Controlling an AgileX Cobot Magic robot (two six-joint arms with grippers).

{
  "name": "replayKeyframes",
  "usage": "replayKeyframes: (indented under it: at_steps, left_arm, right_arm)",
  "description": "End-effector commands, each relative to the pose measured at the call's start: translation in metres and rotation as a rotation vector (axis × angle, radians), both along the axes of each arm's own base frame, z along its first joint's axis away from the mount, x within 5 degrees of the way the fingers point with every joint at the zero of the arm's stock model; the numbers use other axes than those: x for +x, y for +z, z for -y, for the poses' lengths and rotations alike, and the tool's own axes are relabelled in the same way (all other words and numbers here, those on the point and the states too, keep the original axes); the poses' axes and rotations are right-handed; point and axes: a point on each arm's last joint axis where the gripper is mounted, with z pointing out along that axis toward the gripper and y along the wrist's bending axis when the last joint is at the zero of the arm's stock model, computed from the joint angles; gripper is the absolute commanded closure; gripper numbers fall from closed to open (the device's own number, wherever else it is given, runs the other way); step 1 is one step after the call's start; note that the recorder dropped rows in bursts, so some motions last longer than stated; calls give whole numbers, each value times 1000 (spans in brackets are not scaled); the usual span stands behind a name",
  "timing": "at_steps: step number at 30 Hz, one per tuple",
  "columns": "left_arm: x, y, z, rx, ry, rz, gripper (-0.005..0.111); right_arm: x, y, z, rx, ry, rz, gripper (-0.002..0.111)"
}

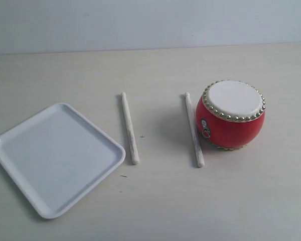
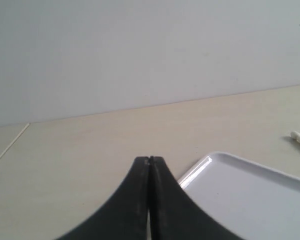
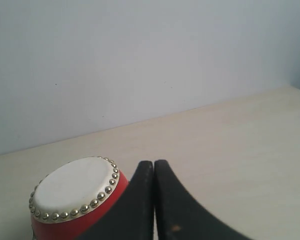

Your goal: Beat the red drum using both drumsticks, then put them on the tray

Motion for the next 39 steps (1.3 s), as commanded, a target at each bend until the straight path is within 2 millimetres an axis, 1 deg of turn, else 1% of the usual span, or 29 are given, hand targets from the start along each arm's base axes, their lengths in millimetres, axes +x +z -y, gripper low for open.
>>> replayKeyframes:
  at_steps: [1,3,5,7,10,16,19,24,26,27,28,29,30,32,33,34,35,36,37,38,39]
  left_arm:
    - [0,0,0,10,2,8,107]
    - [0,0,0,18,2,8,107]
    - [0,0,-1,114,-2,10,107]
    - [0,0,-1,162,-5,11,107]
    - [0,0,-1,168,-5,11,107]
    - [0,1,-1,167,-4,23,107]
    - [0,5,-1,131,1,71,107]
    - [-1,18,-1,-92,11,205,107]
    - [-1,21,-1,-111,11,243,107]
    - [-1,22,-1,-111,10,253,107]
    - [-1,24,-1,-111,10,270,107]
    - [-1,24,-1,-111,10,270,107]
    - [-1,24,-1,-111,10,270,107]
    - [-1,24,-1,-119,10,269,107]
    - [-1,24,-1,-173,8,268,107]
    - [-1,24,-2,-423,3,265,107]
    - [-1,24,-2,-568,-1,263,107]
    - [-2,24,-3,-706,-5,261,107]
    - [-2,24,-3,-792,-9,261,107]
    - [-2,25,-3,-887,-14,264,107]
    - [-2,25,-3,-932,-17,267,107]
  right_arm:
    - [0,0,0,-2,2,15,108]
    - [0,0,0,-34,4,18,108]
    - [0,3,0,-33,4,48,108]
    - [0,7,0,-23,4,93,108]
    - [0,12,0,-21,3,142,108]
    - [0,12,0,2,3,147,108]
    - [0,12,0,30,3,147,108]
    - [0,12,0,60,4,150,108]
    - [0,12,0,81,4,150,108]
    - [0,12,0,123,4,150,108]
    - [0,13,0,230,4,164,108]
    - [0,14,0,298,4,177,108]
    - [0,15,0,432,4,188,108]
    - [0,16,0,596,4,190,108]
    - [0,15,0,661,4,189,108]
    - [0,15,0,704,4,183,108]
    - [-1,16,1,712,3,202,108]
    - [-1,19,2,794,2,234,108]
    - [-1,20,3,882,1,249,108]
    - [-1,21,4,1007,1,256,108]
    - [-1,20,4,1048,1,253,108]
